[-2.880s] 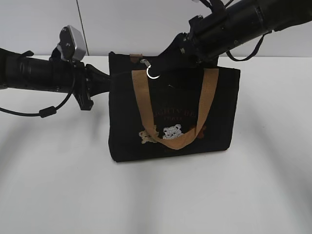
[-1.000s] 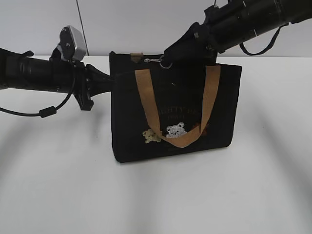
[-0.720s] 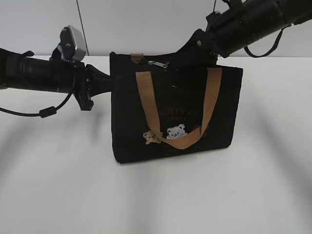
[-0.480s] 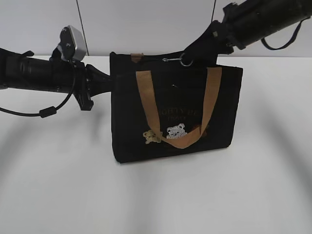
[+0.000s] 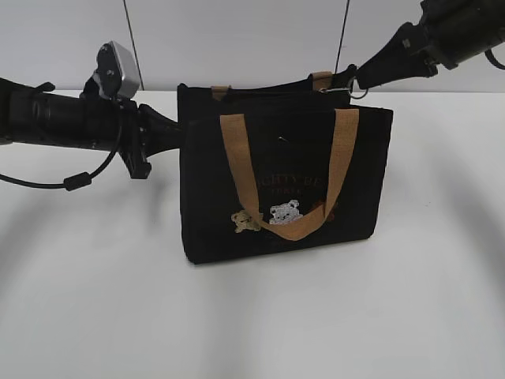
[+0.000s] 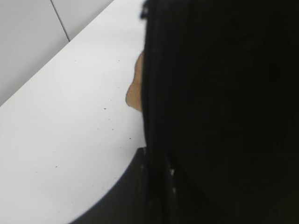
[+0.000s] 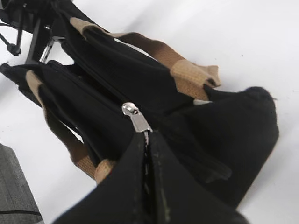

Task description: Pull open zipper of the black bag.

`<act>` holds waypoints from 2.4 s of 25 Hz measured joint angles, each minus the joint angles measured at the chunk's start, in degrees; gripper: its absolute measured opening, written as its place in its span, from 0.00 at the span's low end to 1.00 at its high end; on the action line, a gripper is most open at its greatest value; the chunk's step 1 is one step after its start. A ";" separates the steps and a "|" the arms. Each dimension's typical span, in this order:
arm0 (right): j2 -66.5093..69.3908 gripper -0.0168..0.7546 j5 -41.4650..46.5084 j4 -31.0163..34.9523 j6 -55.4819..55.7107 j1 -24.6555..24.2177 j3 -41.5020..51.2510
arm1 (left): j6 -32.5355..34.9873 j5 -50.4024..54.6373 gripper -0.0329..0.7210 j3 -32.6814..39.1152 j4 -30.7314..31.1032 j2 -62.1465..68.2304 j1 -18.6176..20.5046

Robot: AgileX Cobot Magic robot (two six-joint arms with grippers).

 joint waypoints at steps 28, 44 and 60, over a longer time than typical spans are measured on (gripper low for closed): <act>-1.17 0.37 -0.72 -4.94 3.80 -2.61 0.00 | -4.19 -0.33 0.12 0.00 -0.11 0.00 0.00; -6.32 0.81 0.23 -11.59 10.27 -2.61 0.00 | -32.33 -13.78 0.71 0.00 6.08 -9.75 0.05; -15.55 0.79 4.29 -18.99 17.60 1.45 0.00 | -82.61 -14.65 0.71 1.14 47.57 -22.77 -1.55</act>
